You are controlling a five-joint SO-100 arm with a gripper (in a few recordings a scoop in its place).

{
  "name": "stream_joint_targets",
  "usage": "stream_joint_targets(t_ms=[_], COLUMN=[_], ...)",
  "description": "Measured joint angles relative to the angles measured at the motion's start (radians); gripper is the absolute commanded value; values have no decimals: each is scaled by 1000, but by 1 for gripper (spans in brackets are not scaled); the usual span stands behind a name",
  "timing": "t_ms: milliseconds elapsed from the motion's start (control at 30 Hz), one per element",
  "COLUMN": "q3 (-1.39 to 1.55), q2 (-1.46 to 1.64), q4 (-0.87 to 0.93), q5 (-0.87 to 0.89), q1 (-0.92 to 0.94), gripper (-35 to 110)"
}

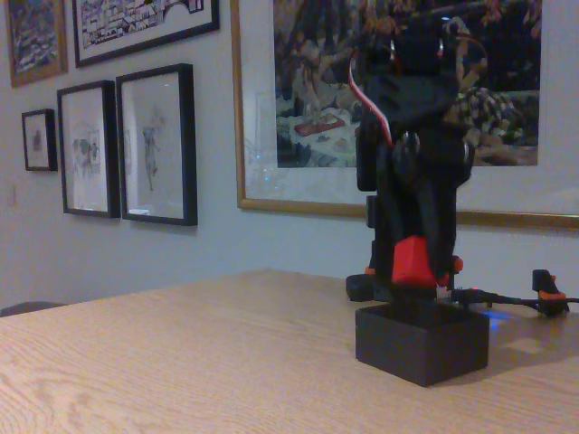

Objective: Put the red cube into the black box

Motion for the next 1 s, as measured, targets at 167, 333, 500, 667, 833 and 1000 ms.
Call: stream_joint_targets(t_ms=[167,333,500,667,833,1000], q3=[3,3,3,14,20,18], q2=[5,3,8,60,83,84], q4=[-3,-3,3,3,12,18], q5=[-5,-17,-34,-34,-40,-40], q1=[-31,-31,-31,-21,-6,-9], gripper=[9,12,16,20,20,20])
